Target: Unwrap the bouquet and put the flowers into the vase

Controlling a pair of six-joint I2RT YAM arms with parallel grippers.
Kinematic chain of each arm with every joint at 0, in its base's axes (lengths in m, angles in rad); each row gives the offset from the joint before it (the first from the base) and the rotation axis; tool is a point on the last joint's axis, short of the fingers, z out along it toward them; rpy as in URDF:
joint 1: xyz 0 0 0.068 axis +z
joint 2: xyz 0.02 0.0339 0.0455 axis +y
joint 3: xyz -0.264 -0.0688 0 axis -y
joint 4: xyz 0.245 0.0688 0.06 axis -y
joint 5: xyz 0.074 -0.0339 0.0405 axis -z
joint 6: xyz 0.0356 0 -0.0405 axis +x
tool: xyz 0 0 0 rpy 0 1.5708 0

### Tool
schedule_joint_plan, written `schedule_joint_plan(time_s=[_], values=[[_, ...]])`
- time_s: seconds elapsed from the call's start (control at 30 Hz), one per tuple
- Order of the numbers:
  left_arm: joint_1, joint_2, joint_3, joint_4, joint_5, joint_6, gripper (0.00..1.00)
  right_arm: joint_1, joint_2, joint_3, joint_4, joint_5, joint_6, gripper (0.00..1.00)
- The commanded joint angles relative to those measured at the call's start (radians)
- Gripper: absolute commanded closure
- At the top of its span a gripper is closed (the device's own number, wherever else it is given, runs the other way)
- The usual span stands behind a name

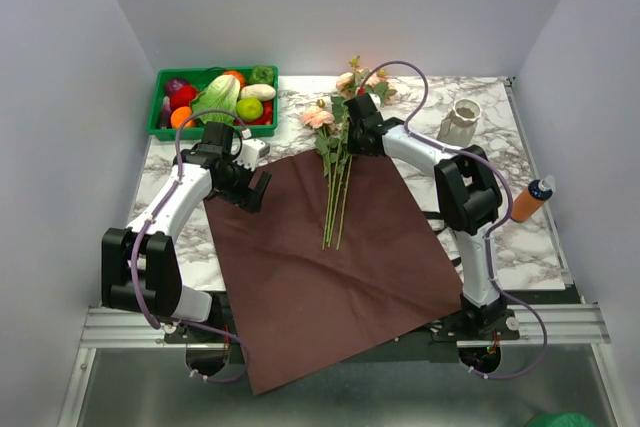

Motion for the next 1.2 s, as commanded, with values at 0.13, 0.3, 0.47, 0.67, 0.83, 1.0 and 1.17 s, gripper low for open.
schedule_joint_plan(time_s=[0.13, 0.3, 0.47, 0.67, 0.83, 1.0, 1.17], values=[[0.011, -0.031, -0.02, 0.034, -0.021, 0.014, 0.04, -0.004, -0.103, -0.055, 0.007, -0.004, 0.012, 0.83], [0.013, -0.034, -0.038, 0.051, -0.024, 0.005, 0.04, -0.004, -0.224, -0.152, 0.048, -0.004, 0.018, 0.89], [0.014, -0.05, -0.06, 0.052, -0.029, 0.004, 0.04, -0.002, -0.302, -0.197, 0.056, -0.018, 0.008, 0.9], [0.016, -0.065, -0.074, 0.049, -0.029, 0.004, 0.04, 0.014, -0.41, -0.356, 0.096, 0.017, 0.021, 0.94], [0.016, -0.065, -0.084, 0.057, -0.026, 0.0, 0.04, 0.033, -0.508, -0.509, 0.151, 0.046, 0.016, 0.94], [0.016, -0.067, -0.084, 0.061, -0.023, -0.004, 0.04, 0.035, -0.491, -0.549, 0.13, 0.068, 0.025, 0.54], [0.016, -0.07, -0.081, 0.06, -0.021, -0.001, 0.04, 0.036, -0.441, -0.522, 0.071, 0.071, 0.027, 0.44]])
